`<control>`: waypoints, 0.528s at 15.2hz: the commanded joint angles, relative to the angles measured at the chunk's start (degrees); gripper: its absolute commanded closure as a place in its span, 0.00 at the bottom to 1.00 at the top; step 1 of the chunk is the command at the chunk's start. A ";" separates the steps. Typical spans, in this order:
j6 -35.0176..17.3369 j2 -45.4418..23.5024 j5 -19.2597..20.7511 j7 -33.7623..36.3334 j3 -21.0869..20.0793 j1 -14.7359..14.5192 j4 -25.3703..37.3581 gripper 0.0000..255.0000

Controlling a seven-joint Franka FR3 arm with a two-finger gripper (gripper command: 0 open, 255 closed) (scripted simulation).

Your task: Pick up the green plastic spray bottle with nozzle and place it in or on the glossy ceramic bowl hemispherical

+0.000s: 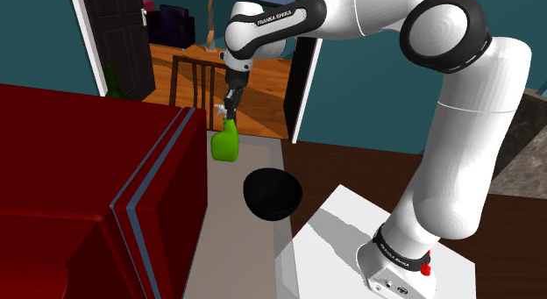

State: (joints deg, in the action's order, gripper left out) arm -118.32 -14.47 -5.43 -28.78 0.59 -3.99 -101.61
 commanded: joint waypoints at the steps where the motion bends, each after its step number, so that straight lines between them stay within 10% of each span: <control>1: 0.01 -0.01 0.00 0.00 0.00 0.00 -0.01 1.00; 8: 2.80 0.84 0.13 0.24 0.03 0.01 1.95 1.00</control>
State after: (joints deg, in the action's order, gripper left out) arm -116.26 -13.93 -5.33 -28.52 0.59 -4.03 -100.09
